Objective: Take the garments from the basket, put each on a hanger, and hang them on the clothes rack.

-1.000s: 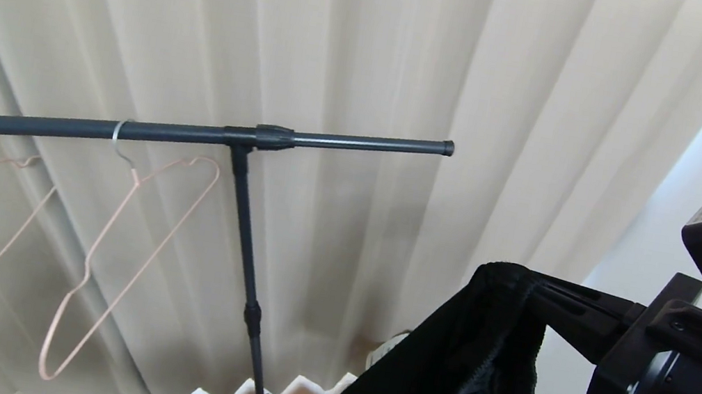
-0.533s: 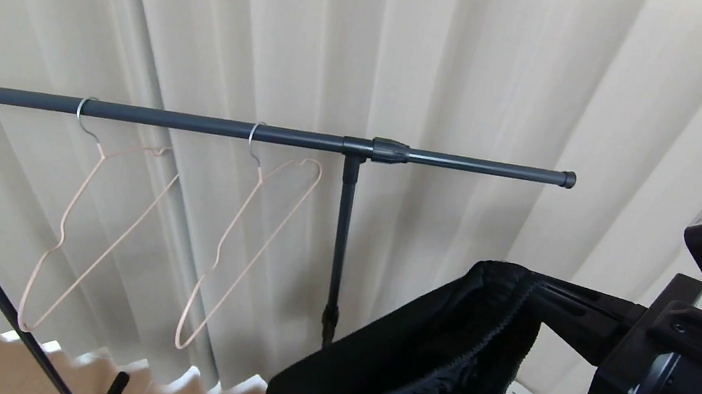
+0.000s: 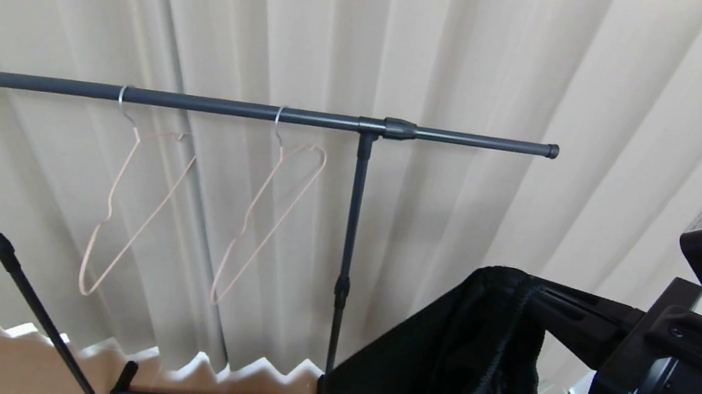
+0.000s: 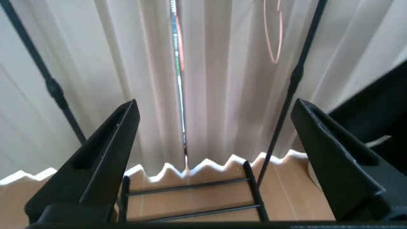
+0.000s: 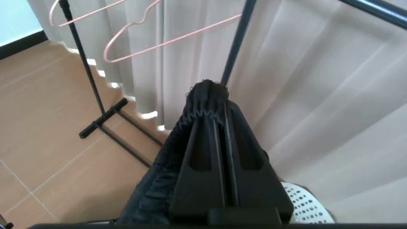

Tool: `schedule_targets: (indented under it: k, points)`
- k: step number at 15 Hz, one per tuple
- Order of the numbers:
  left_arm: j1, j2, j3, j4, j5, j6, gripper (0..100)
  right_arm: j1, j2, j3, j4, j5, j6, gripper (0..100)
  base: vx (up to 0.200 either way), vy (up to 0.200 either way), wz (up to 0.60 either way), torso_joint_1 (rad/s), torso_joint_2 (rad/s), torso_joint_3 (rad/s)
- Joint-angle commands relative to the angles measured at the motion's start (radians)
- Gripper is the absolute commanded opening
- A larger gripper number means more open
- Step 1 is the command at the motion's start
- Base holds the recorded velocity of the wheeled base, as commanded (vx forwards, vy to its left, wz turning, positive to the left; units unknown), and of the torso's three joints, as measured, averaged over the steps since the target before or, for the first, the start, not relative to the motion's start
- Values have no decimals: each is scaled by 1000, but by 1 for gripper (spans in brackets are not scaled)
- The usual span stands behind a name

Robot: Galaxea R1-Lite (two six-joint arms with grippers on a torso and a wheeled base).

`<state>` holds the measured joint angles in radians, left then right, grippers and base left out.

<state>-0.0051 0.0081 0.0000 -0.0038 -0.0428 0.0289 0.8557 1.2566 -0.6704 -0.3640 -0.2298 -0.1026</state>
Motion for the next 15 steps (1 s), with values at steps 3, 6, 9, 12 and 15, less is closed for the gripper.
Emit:
schedule_targets:
  k: [3,6,9,12,15]
  points:
    - [1,1,0,-1,0,0,100,0,1,2,-1,0,0,0,-67,200,0,-1,2,4]
    - [1,1,0,-1,0,0,100,0,1,2,-1,0,0,0,0,200,0,-5,-1,2]
    - [1,1,0,-1,0,0,100,0,4,2,-1,0,0,0,0,200,0,14,7,-2]
    - [1,1,0,-1,0,0,100,0,4,2,-1,0,0,0,0,200,0,-2,-1,2]
    - [1,1,0,-1,0,0,100,0,4,2,-1,0,0,0,0,200,0,6,4,-2]
